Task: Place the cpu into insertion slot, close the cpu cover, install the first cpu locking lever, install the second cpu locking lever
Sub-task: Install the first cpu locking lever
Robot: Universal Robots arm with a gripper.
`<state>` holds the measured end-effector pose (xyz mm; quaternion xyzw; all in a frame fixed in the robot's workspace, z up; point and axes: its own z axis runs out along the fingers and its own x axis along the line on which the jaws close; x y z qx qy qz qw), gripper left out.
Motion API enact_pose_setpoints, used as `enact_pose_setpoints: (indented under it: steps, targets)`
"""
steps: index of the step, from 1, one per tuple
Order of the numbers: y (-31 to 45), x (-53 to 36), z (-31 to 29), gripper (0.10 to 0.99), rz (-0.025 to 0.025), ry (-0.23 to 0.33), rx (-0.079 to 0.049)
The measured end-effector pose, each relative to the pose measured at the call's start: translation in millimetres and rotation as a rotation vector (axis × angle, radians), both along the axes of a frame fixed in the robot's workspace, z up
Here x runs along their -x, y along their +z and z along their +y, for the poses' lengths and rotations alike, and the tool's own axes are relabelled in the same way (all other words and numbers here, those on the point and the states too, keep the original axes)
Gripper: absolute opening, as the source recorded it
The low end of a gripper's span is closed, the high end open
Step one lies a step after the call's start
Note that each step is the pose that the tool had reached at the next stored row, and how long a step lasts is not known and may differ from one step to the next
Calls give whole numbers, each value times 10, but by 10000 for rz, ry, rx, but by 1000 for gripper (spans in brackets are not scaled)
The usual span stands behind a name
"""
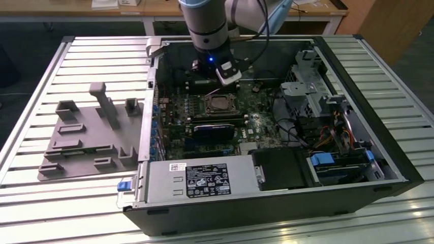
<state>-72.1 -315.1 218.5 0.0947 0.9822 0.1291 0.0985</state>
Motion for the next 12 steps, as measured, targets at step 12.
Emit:
enact_pose_setpoints:
  steps: [12]
  targets:
    - [-81, 113, 1, 102, -852, -41, 63]
